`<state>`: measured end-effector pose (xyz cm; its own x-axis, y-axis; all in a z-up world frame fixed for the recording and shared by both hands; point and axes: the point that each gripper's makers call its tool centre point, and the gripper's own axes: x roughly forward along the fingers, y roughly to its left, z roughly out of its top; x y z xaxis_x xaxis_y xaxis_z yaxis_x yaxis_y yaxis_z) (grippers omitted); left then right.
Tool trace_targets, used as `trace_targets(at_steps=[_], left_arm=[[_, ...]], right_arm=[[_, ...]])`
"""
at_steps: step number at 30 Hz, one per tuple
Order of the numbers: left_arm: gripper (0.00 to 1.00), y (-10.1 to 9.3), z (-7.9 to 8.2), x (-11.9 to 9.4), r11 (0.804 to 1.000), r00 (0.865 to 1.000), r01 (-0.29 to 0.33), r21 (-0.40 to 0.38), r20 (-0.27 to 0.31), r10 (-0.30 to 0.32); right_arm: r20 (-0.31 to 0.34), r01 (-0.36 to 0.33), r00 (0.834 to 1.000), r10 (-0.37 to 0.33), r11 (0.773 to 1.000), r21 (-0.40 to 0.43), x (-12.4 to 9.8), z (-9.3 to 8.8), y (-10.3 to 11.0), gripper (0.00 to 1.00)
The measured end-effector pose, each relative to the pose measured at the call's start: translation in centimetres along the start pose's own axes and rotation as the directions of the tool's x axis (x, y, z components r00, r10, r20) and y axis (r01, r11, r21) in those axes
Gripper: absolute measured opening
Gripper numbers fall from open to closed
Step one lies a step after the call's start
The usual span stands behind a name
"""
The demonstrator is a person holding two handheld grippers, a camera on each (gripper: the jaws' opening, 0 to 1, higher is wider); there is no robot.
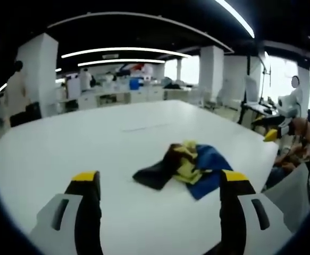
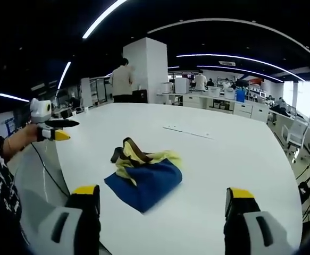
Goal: Fold the garment on the visible template until the final outline fits inside the template.
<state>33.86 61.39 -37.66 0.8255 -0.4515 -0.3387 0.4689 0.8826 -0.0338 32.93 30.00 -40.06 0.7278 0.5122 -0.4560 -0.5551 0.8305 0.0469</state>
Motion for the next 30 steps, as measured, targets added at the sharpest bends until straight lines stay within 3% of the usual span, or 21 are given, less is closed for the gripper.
trace_targets(at_steps=[7, 20, 30], left_arm=[[0.81, -0.5, 0.1, 1.6, 0.997, 0.998, 0.068, 0.034, -0.009, -0.068], [0.63, -0.8, 0.2, 4.7, 0.981, 0.983, 0.182, 0.063, -0.009, -0.182], [0.54, 0.0, -0.2, 7.2, 0.969, 0.971, 0.24, 0.053, -0.028, -0.239]], right_arm=[[0.0, -0.033, 0.999, 0.033, 0.999, -0.025, 0.8, 0.3, 0.7, 0.89], [0.031, -0.107, 0.994, 0.109, 0.993, -0.053, 3.2, 2.8, 1.9, 0.67], [-0.004, -0.157, 0.987, 0.158, 0.984, -0.08, 6.0, 2.9, 2.4, 0.56]])
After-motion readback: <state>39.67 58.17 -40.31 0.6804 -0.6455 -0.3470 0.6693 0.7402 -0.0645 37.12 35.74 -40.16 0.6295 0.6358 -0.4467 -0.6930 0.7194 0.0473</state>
